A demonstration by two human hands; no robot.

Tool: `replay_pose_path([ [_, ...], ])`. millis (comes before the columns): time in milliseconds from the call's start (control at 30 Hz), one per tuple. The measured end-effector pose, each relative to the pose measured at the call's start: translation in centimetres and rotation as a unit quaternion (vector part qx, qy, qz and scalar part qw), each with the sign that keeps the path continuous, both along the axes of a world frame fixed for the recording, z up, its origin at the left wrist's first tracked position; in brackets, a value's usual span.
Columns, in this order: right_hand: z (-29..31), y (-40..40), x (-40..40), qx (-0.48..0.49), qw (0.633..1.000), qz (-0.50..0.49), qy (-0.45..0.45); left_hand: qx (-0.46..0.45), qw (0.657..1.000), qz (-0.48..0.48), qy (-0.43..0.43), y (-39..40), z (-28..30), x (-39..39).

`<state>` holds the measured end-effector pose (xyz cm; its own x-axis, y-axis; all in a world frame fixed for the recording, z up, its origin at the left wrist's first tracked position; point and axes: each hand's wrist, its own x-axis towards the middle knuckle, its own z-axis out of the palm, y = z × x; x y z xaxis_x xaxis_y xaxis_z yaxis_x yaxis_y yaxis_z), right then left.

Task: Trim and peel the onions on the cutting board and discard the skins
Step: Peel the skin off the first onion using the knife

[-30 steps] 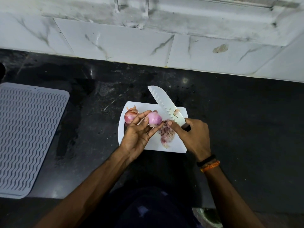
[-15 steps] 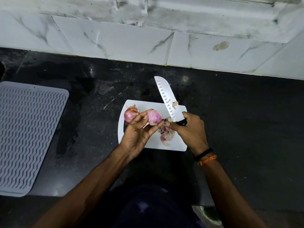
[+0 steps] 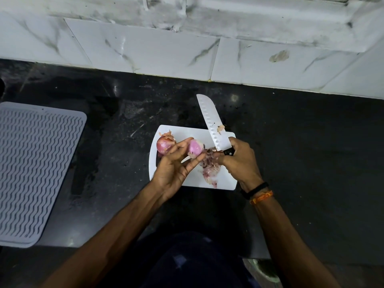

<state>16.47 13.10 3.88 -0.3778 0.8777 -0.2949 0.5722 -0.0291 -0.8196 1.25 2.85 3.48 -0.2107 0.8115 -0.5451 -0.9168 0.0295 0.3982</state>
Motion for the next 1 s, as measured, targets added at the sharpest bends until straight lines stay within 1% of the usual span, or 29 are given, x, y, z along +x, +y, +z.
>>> replay_pose_path([
  [100, 0.2, -0.1, -0.3, -0.003, 1.000, -0.008, -0.002, -0.005, 1.000, -0.007, 0.009, 0.0, -0.2, -0.1],
  [333, 0.6, 0.0, -0.7, 0.005, 0.999, -0.049, -0.010, -0.012, 1.000, -0.029, 0.000, 0.0, -0.4, -0.3],
  [467, 0.2, 0.0, -0.4, 0.023, 0.999, -0.034, -0.026, -0.038, 0.998, -0.046, 0.037, -0.1, -0.4, -0.4],
  [533, -0.1, -0.1, -0.2, 0.027, 0.999, -0.030, -0.030, -0.042, 0.998, -0.042, 0.031, -0.1, -0.5, -0.5],
  [633, -0.2, -0.1, 0.1, 0.026, 0.998, -0.047, -0.026, -0.022, 0.999, -0.042, 0.013, -0.2, -0.8, -0.7],
  [700, 0.0, 0.0, 0.2, 0.021, 0.998, -0.057, -0.015, -0.005, 0.998, -0.054, 0.020, -0.2, -1.0, -0.7],
  [867, 0.3, 0.2, 0.0, 0.006, 0.998, -0.062, -0.019, 0.033, 0.993, -0.089, 0.074, -0.1, -1.5, -0.8],
  [1000, 0.4, 0.2, 0.0, 0.006, 0.998, -0.060, -0.026, 0.062, 0.986, -0.097, 0.118, 0.1, -1.9, -0.9],
])
